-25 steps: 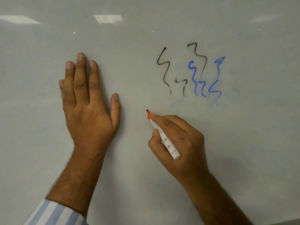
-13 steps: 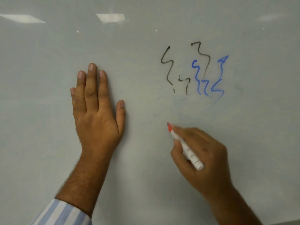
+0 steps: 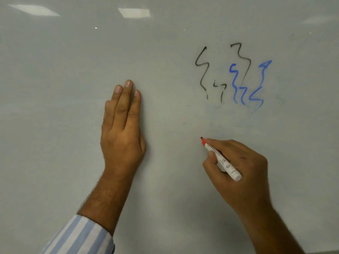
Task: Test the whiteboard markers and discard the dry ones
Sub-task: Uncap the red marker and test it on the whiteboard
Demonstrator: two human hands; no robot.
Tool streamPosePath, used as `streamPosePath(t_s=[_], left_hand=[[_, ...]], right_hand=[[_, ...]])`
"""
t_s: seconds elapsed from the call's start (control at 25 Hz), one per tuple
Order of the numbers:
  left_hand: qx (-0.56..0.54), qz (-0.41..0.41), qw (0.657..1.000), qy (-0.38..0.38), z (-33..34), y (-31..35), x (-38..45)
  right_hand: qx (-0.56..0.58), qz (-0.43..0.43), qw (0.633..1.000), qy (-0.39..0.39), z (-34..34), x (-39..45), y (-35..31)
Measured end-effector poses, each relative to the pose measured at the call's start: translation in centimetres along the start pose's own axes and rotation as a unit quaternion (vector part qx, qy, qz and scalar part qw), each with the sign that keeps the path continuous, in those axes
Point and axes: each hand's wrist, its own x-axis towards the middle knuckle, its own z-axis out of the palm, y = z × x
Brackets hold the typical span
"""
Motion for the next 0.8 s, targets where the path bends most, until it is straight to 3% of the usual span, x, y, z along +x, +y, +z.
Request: streamPosePath(t_s=[0.24,0.44,0.52,0.6,0.72,0.8], left_hand=[[-0.137,0.008,0.990,0.021,-0.8,-0.6,-2.1],[-0.247,-0.099,0.963,-0.051,-2.5,2.5,-5.9],[-0.321,-0.191,0.924,-0.077,-3.1,3.6,-6.7],[-0.404,-0.280,0.864,-0.111,-3.6,4.4,-7.4],[-0.509,-0.335,0.778,-0.153,-4.0,5.1,-8.4],[-0.540,-0.346,0.745,-0.182,-4.1,5.5,-8.8]], right_hand=[[0.173,0.112,0.978,-0.041,0.2,-0.9,-2.2],[0.162,0.080,0.982,-0.055,0.8,-2.3,-3.0],[0.176,0.095,0.977,-0.067,0.7,-3.3,-3.2],[0.203,0.124,0.968,-0.074,0.4,-4.3,-3.2],[0.228,0.151,0.958,-0.086,-0.3,-5.8,-3.0],[0.231,0.157,0.955,-0.103,-0.5,-6.8,-2.8]])
